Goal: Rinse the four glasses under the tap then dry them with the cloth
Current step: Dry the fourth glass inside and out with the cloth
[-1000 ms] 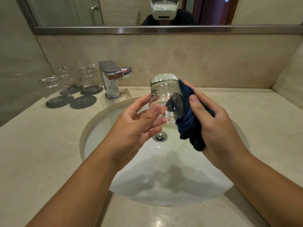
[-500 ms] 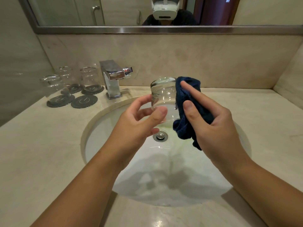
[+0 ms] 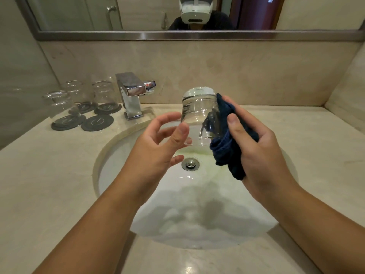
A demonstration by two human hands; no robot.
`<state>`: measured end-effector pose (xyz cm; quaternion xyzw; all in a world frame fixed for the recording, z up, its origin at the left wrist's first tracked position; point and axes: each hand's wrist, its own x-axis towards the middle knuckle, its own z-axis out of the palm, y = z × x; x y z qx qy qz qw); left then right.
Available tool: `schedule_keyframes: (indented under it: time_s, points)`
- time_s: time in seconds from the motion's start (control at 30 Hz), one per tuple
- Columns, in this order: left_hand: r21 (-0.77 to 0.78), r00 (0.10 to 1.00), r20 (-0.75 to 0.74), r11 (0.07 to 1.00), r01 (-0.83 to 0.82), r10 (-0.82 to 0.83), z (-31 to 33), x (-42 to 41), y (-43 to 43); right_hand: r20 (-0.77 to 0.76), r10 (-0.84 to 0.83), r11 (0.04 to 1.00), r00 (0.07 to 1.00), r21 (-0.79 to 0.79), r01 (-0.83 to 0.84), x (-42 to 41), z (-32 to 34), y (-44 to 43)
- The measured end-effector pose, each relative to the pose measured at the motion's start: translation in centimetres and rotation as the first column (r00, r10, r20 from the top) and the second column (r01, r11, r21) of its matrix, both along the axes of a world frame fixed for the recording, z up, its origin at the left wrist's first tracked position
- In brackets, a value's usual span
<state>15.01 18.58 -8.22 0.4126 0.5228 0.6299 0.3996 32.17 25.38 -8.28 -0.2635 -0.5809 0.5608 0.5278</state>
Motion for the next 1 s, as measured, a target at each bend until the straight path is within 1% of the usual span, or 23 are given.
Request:
schedule_keyframes:
  time_s: [0.07, 0.13, 0.23, 0.33, 0.4, 0.47, 0.53, 0.6, 0.77, 0.9, 1.0]
  points:
    - [-0.001, 1.000, -0.009, 1.000, 0.002, -0.002, -0.1, 0.0, -0.1, 0.048, -0.074, 0.995, 0.996, 0.066, 0.070, 0.0, 0.1, -0.4]
    - [-0.012, 0.999, -0.017, 0.999, 0.030, -0.030, -0.1, 0.2, -0.2, 0.094, -0.120, 0.983, 0.988, 0.149, 0.105, 0.2, 0.4, -0.9]
    - [-0.021, 0.996, -0.084, 0.999, 0.040, -0.042, -0.1, 0.3, -0.2, 0.153, -0.099, 0.964, 0.983, 0.262, 0.057, 0.3, 0.3, -1.2]
    - [-0.020, 0.995, -0.097, 0.999, 0.031, -0.033, 0.0, 0.2, -0.2, 0.163, -0.062, 0.970, 0.985, 0.240, 0.022, 0.1, 0.1, -1.0]
    - [-0.018, 0.997, -0.037, 0.998, 0.067, -0.067, 0.2, 0.2, -0.3, 0.134, -0.036, 0.977, 0.990, 0.211, 0.007, 0.2, 0.3, -0.7]
    - [-0.016, 0.992, 0.041, 0.993, 0.117, -0.116, 0.3, 0.2, -0.4, 0.050, 0.048, 0.993, 0.998, 0.105, -0.053, 0.3, 0.5, -0.4]
    - [-0.029, 0.986, 0.067, 0.988, 0.153, -0.151, 0.4, 0.1, -0.5, -0.031, 0.128, 0.992, 0.991, -0.022, -0.128, 0.2, 0.6, -0.2]
    - [-0.051, 0.989, 0.039, 0.988, 0.147, -0.145, 0.3, 0.0, -0.3, -0.041, 0.122, 0.991, 0.992, -0.042, -0.124, 0.2, 0.6, -0.1]
    - [-0.041, 1.000, -0.026, 0.999, 0.010, -0.011, 0.0, -0.1, -0.1, 0.000, 0.022, 1.000, 1.000, 0.015, -0.022, 0.1, 0.2, -0.1]
    - [-0.041, 1.000, 0.009, 0.999, 0.019, -0.018, 0.0, 0.0, 0.0, 0.092, -0.076, 0.987, 0.993, 0.152, 0.062, 0.3, 0.2, -0.5]
    - [-0.036, 1.000, -0.013, 0.999, 0.019, -0.020, 0.0, 0.2, -0.1, 0.157, -0.082, 0.969, 0.984, 0.243, 0.042, 0.2, 0.1, -0.9]
